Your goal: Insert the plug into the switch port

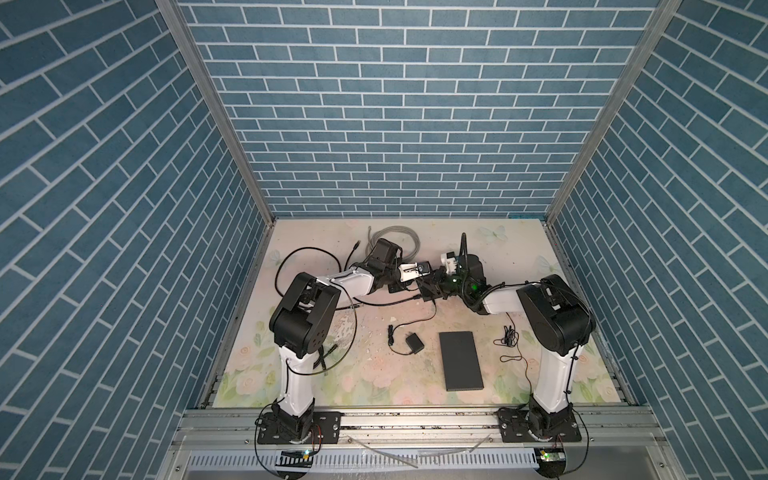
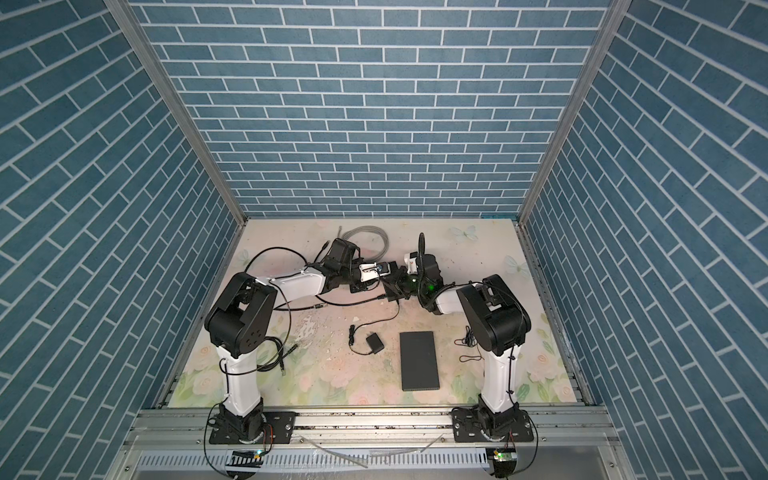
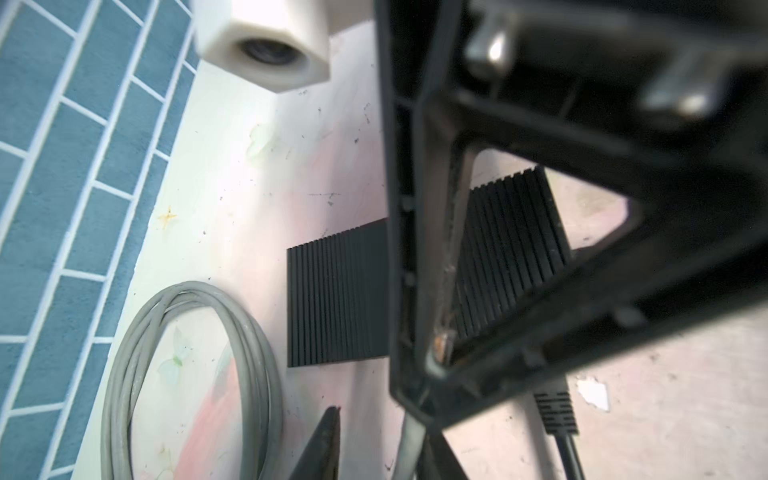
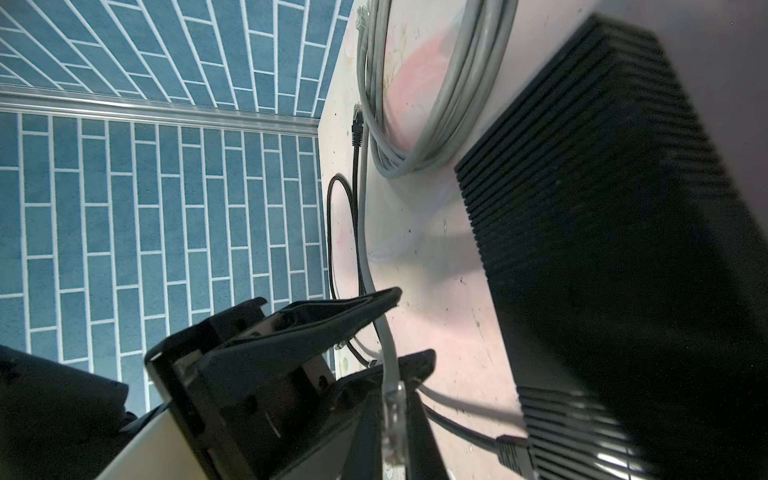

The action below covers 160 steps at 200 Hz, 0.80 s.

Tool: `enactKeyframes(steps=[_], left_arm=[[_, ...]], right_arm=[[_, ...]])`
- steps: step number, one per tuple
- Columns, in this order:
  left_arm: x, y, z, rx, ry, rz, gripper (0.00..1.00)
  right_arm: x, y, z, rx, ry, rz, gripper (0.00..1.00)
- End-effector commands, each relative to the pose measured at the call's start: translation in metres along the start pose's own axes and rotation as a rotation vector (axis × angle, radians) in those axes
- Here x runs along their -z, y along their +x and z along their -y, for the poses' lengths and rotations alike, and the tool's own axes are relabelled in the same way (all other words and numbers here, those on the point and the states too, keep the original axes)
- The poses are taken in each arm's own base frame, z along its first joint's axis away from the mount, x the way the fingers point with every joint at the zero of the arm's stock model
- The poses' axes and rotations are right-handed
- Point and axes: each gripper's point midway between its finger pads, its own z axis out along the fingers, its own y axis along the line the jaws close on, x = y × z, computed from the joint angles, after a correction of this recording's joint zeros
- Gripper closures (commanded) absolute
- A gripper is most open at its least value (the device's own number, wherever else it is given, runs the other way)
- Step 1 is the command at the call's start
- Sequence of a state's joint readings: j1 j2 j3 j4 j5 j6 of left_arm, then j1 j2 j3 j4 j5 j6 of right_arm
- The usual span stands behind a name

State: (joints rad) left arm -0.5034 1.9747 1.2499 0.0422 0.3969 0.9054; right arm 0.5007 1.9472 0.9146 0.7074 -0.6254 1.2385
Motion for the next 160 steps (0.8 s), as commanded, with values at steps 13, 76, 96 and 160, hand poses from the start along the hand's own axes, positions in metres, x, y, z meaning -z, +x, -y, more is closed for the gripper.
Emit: enactKeyframes(steps=[13, 76, 96, 160], left_arm=[[0.0093, -0.0128, -0.0016, 0.003, 0.032, 0.061, 0.77], [0.0088, -0.0120, 0.0004, -0.001, 0.038, 0.066, 0.85], [0.0098, -0.0130, -0.0019, 0.006, 0.015, 0.083, 0.76], [0.0105, -0.0159, 0.0041, -0.008, 0.061, 0.093, 0.86]], right_arm=[[0.0011, 0.0043, 0.0099, -0.069, 0.013, -0.012, 1.00], [0.0010, 0.0051, 0.0161, -0.086, 0.027, -0.012, 1.00], [0.0006, 0.0046, 0.0138, -0.086, 0.018, -0.011, 1.00], [0.0010, 0.0050, 0.0130, -0.087, 0.018, -0.012, 1.00]])
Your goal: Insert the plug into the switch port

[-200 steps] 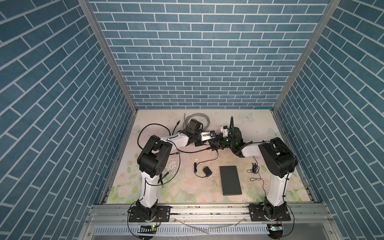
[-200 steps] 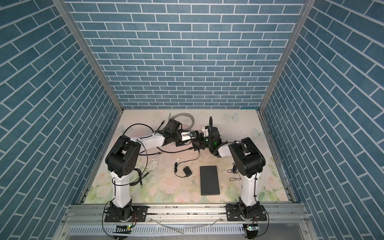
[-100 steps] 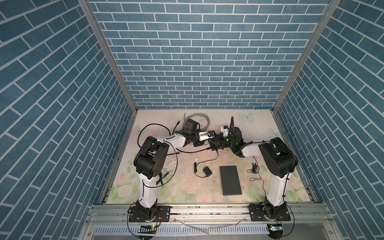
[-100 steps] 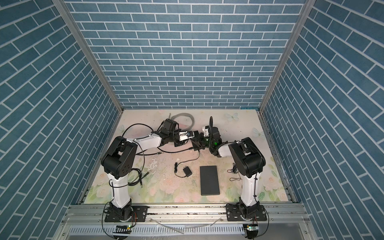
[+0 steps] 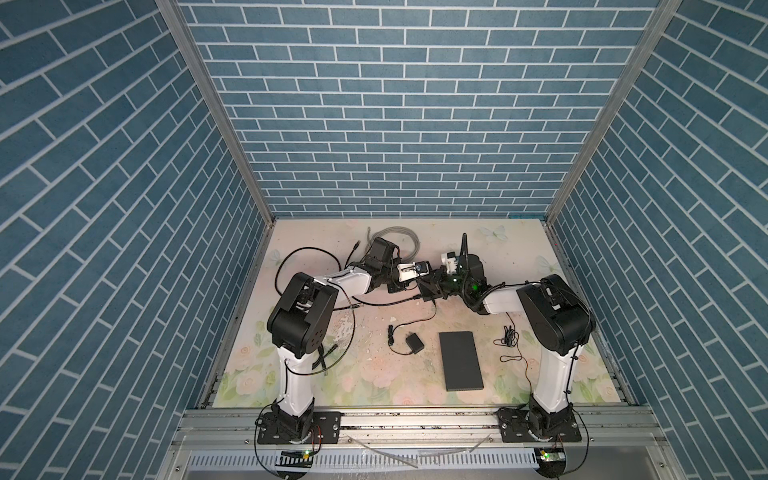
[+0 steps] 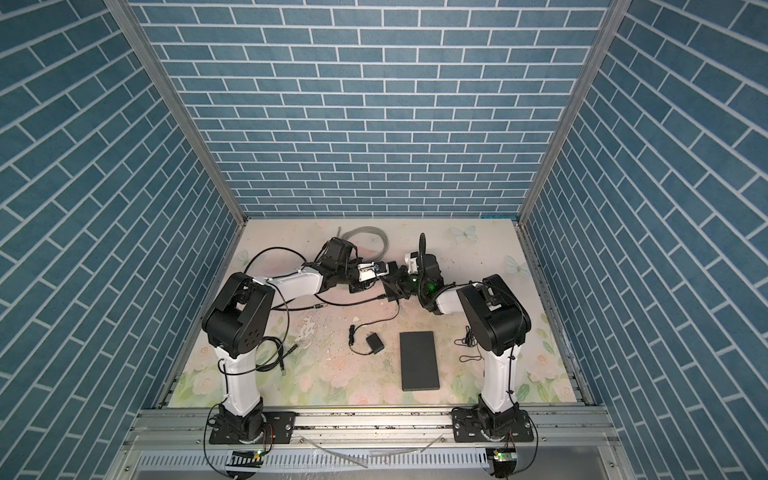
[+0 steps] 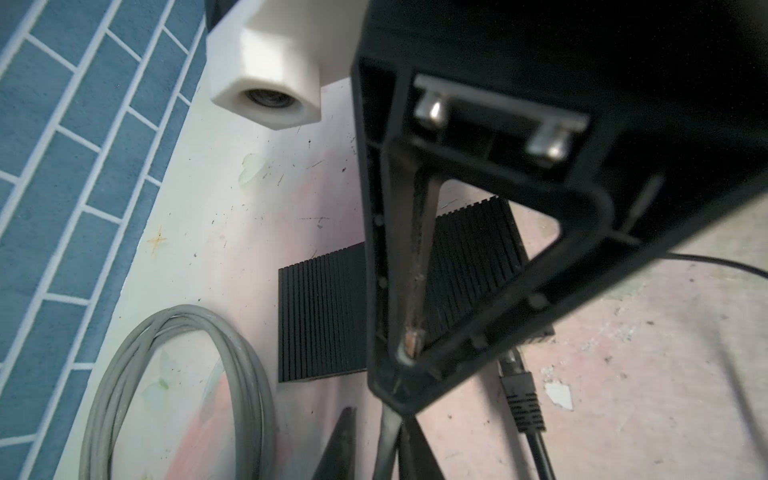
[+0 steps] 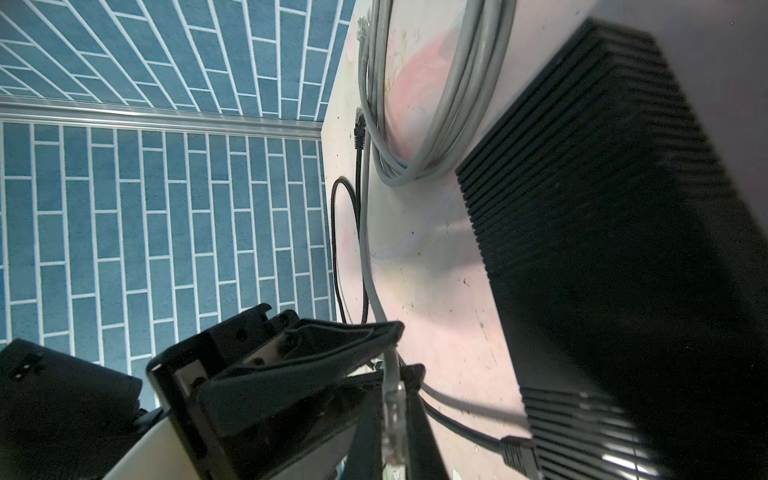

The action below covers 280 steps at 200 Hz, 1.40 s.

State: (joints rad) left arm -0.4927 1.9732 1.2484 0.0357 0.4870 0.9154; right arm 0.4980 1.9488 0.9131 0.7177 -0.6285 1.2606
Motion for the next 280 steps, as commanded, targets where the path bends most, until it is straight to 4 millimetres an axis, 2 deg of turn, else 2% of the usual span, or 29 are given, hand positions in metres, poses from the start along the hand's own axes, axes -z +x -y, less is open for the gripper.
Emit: enactKeyframes(steps=[1, 43, 68, 92, 132, 169, 213, 244, 280], left_arm=[[0.008, -0.009, -0.003, -0.008, 0.009, 0.029, 0.87], [0.009, -0.002, 0.007, -0.016, 0.086, -0.015, 0.90], [0.011, 0.013, 0.021, -0.008, 0.193, -0.112, 0.90], [0.012, 0.031, 0.034, 0.012, 0.284, -0.212, 0.90], [0.005, 0.054, 0.039, 0.037, 0.327, -0.341, 0.90], [0.000, 0.053, 0.038, 0.083, 0.349, -0.383, 0.89], [-0.012, 0.053, 0.040, 0.146, 0.388, -0.457, 0.89], [-0.018, 0.053, 0.049, 0.138, 0.443, -0.501, 0.89], [-0.014, 0.045, 0.057, 0.178, 0.533, -0.492, 0.89]], right_arm=[[0.001, 0.006, 0.013, -0.068, 0.024, -0.013, 1.00], [0.000, 0.007, 0.021, -0.070, 0.051, -0.021, 0.99], [0.005, 0.009, 0.029, -0.026, 0.129, -0.025, 0.87], [0.018, 0.003, 0.034, 0.017, 0.203, -0.008, 0.75], [0.045, -0.017, 0.042, 0.078, 0.322, 0.042, 0.65], [0.055, -0.030, 0.046, 0.168, 0.425, 0.056, 0.60], [0.049, -0.045, 0.051, 0.276, 0.467, 0.067, 0.54], [0.040, -0.046, 0.048, 0.331, 0.416, 0.056, 0.51], [0.038, -0.043, 0.049, 0.360, 0.389, 0.043, 0.50]])
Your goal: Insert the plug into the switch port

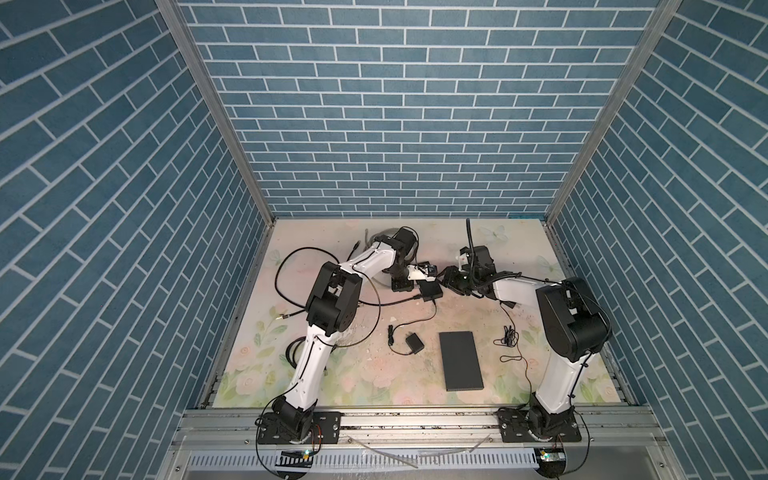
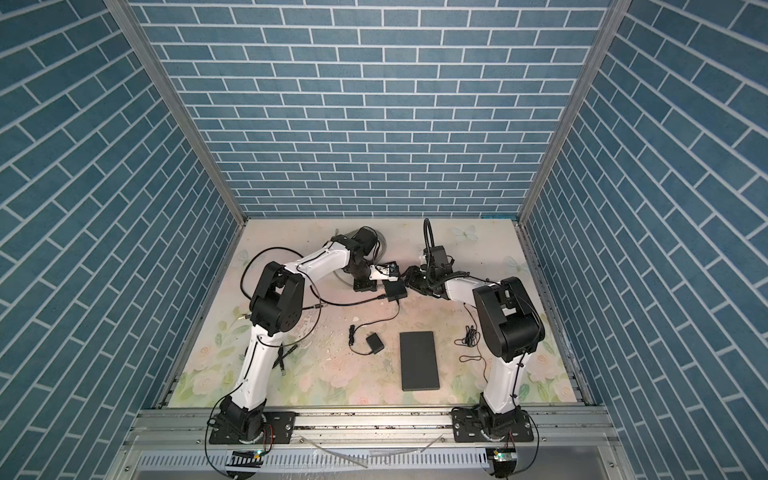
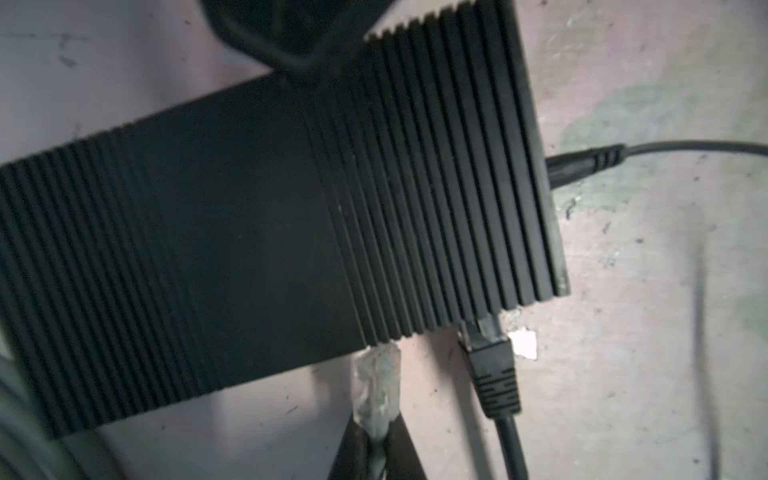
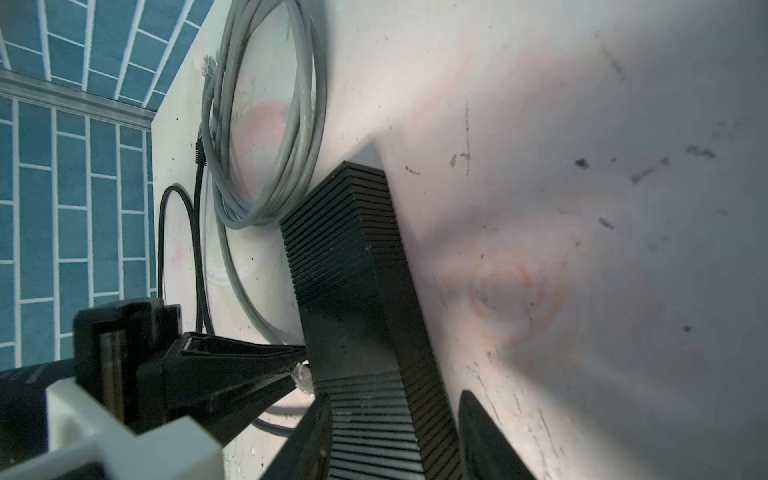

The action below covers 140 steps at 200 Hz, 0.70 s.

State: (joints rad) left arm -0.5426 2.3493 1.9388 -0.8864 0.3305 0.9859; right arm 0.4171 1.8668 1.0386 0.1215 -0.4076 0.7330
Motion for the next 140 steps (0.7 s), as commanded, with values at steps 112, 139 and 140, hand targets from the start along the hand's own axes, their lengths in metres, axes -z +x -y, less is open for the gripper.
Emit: enactKeyframes(steps=[112, 139, 140], left_arm=[[0.000, 0.016, 0.027, 0.087, 0.211, -0.109, 0.91], [0.015, 0.006, 0.023, 0.074, 0.177, -0.034, 0.90], [0.016, 0.006, 0.023, 0.072, 0.175, -0.031, 0.90]], right_arm=[[0.001, 0.007, -0.005, 0.091, -0.038, -0.008, 0.53], [0.010, 0.009, -0.016, 0.077, -0.087, -0.011, 0.56], [0.010, 0.009, -0.017, 0.076, -0.089, -0.012, 0.56]])
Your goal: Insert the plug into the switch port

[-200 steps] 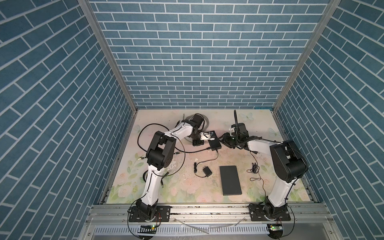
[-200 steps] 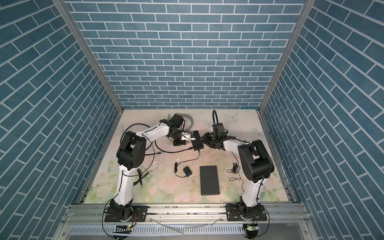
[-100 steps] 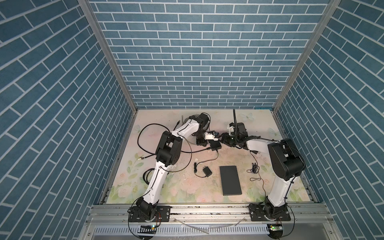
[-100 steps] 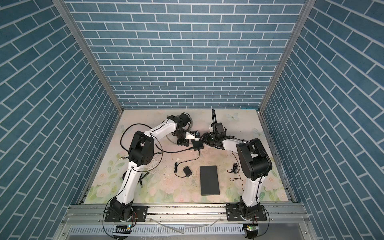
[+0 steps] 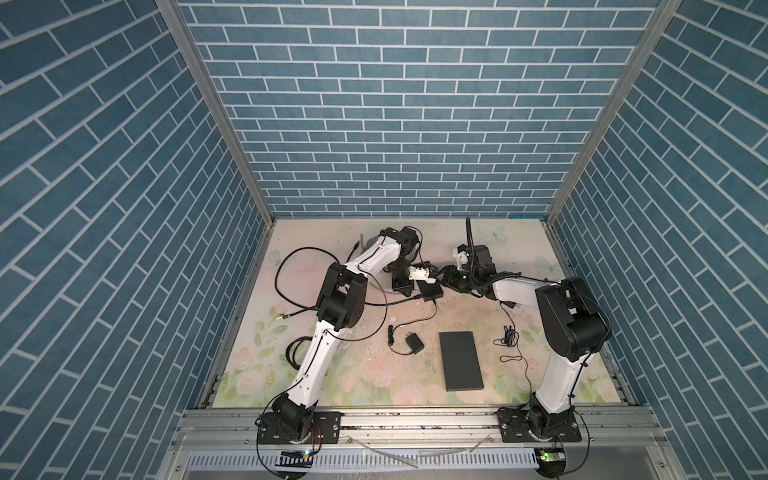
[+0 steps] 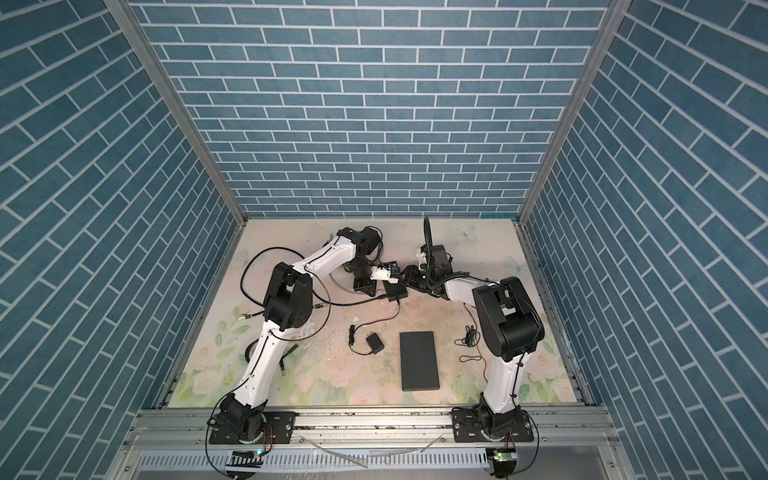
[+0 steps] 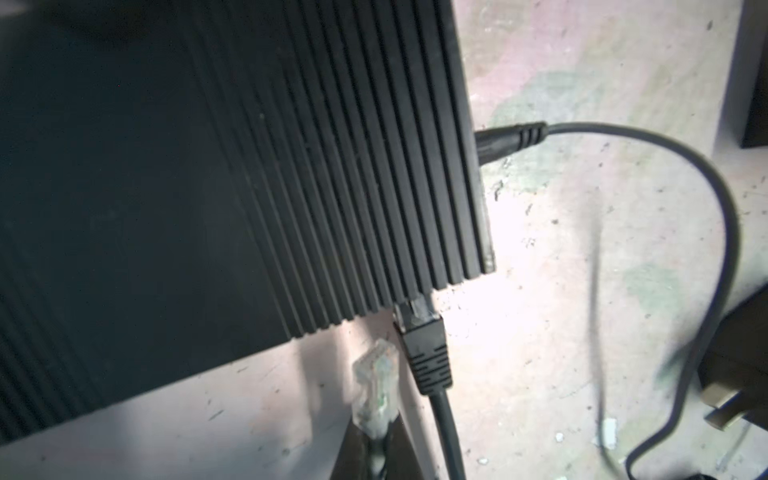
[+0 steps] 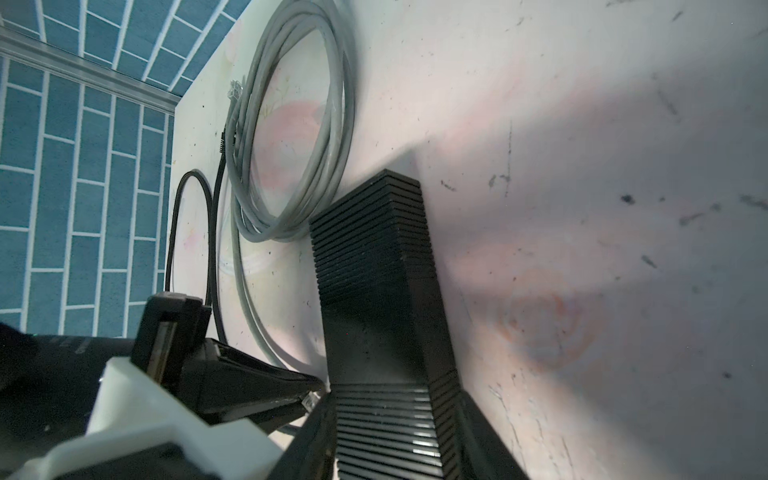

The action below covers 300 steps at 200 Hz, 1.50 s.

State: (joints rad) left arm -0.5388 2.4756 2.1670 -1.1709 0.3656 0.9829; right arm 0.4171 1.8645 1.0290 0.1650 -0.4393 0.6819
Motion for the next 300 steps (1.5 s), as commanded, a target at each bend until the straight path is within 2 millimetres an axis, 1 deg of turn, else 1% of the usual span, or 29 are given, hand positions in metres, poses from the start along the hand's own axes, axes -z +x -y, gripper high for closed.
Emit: enactKeyframes(steps=[1, 29, 43, 59, 82, 106, 127, 147, 166, 193, 215, 239, 260, 300], left_arm=[[0.015, 0.000, 0.009, 0.006, 0.012, 0.039, 0.90], [0.033, -0.009, 0.009, -0.039, -0.022, 0.112, 0.90], [0.038, -0.011, 0.012, -0.078, -0.041, 0.140, 0.90], [0.048, -0.016, 0.016, -0.101, -0.047, 0.197, 0.90], [0.063, -0.021, 0.023, -0.141, -0.061, 0.265, 0.90], [0.073, -0.023, 0.029, -0.197, -0.086, 0.309, 0.89], [0.080, -0.025, 0.031, -0.207, -0.086, 0.338, 0.89], [0.081, -0.025, 0.032, -0.217, -0.084, 0.344, 0.88], [0.083, -0.025, 0.032, -0.219, -0.079, 0.363, 0.88], [0.083, -0.023, 0.034, -0.223, -0.073, 0.374, 0.88], [0.082, -0.023, 0.035, -0.225, -0.063, 0.391, 0.88], [0.081, -0.023, 0.035, -0.224, -0.056, 0.390, 0.88], [0.081, -0.024, 0.036, -0.226, -0.049, 0.400, 0.88], [0.077, -0.023, 0.037, -0.227, -0.045, 0.400, 0.88]], right_arm=[[0.010, 0.010, -0.010, 0.008, -0.045, -0.019, 0.56], [0.015, 0.015, -0.024, -0.041, -0.121, -0.023, 0.57], [0.018, 0.017, -0.030, -0.066, -0.157, -0.016, 0.57], [0.021, 0.020, -0.037, -0.078, -0.193, -0.014, 0.57], [0.029, 0.020, -0.051, -0.060, -0.235, -0.009, 0.56], [0.039, 0.015, -0.064, -0.038, -0.265, 0.006, 0.56], [0.046, 0.013, -0.076, -0.010, -0.297, 0.016, 0.56], [0.049, 0.015, -0.088, 0.010, -0.334, 0.003, 0.56], [0.049, 0.018, -0.095, 0.024, -0.349, -0.010, 0.56], [0.045, 0.028, -0.099, 0.047, -0.350, -0.037, 0.56], [0.042, 0.039, -0.109, 0.096, -0.360, -0.068, 0.56], [0.036, 0.046, -0.111, 0.153, -0.343, -0.087, 0.61], [0.031, 0.045, -0.110, 0.153, -0.336, -0.090, 0.67], [0.025, 0.037, -0.118, 0.090, -0.368, -0.071, 0.66]])
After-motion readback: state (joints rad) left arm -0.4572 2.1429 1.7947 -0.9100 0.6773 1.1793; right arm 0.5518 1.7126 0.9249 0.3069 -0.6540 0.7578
